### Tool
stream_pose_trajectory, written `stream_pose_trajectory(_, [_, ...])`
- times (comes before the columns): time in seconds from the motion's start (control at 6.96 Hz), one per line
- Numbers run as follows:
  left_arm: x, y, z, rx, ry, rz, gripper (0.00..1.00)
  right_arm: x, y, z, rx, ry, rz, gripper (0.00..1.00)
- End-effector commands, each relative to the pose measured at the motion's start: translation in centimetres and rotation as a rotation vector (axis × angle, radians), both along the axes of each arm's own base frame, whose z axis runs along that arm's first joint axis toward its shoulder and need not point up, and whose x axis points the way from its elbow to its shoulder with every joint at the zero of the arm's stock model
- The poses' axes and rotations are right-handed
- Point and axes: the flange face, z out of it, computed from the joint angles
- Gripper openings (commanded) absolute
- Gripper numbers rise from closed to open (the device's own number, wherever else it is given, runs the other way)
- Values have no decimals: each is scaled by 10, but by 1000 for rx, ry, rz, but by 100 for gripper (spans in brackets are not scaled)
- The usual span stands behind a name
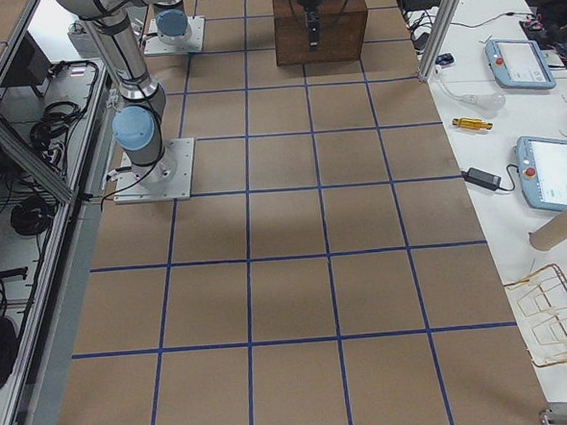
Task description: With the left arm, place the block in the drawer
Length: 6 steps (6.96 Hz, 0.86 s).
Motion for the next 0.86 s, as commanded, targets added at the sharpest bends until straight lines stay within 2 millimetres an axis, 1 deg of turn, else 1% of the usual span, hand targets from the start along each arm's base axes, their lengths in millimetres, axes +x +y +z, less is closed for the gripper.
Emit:
stream_pose_trajectory(0.0, [-50, 13, 9, 26, -32, 193, 93, 0, 0, 0, 0, -1, 0, 100])
stream_pose_trajectory(0.14, [-62, 14, 8, 36, -30, 251, 96, 0, 0, -1, 1, -1, 0, 100])
stream_pose_trajectory(0.29, [-73, 11, 0, 62, -29, 328, 97, 0, 0, 0, 0, -1, 0, 100])
stream_pose_trajectory(0.43, [-87, 11, -1, 69, -24, 454, 100, 0, 0, -1, 1, 1, 0, 100])
stream_pose_trajectory(0.58, [-96, 14, 2, 73, -19, 527, 100, -1, 0, 0, 0, 1, -1, 100])
stream_pose_trajectory(0.72, [-94, 15, 3, 73, -49, 639, 100, -1, -1, -1, 1, 1, -1, 100])
